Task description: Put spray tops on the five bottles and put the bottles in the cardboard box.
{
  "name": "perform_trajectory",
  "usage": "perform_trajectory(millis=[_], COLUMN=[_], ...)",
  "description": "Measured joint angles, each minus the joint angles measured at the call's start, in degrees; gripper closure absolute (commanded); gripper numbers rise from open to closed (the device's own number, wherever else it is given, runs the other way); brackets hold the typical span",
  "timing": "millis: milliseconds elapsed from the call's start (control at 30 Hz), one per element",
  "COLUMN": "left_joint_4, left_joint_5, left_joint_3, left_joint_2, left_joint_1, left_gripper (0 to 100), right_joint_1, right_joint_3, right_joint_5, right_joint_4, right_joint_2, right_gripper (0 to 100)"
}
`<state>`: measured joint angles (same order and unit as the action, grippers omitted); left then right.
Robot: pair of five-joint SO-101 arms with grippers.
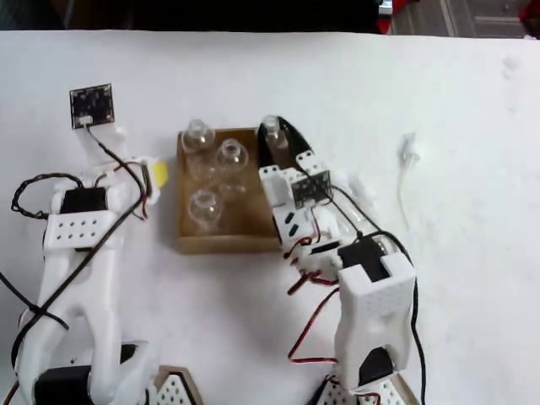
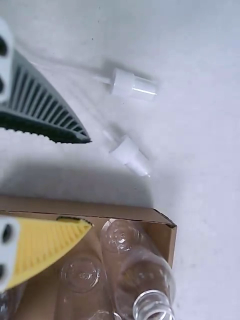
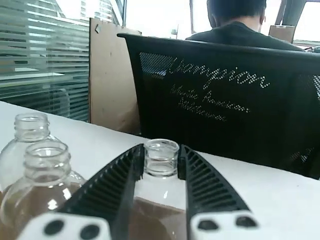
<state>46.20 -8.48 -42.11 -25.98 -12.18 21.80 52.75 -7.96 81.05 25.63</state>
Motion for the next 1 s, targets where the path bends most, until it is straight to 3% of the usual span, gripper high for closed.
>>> perform_trajectory(millis=[733, 1000], left_joint_4=[0.00, 0.00], left_joint_5=[0.00, 0.00], left_joint_3=[0.00, 0.00], left_joint_2=[0.00, 0.00], left_joint_1=[0.00, 0.00], left_gripper=[77, 77], right_joint_1=[0.09, 0.09], right_joint_3=[0.00, 0.00], right_joint_5=[-0.35, -0.35], right_joint_4=[0.26, 0.26], right_joint_2=[0.09, 0.26], right_gripper=[95.8, 84.4])
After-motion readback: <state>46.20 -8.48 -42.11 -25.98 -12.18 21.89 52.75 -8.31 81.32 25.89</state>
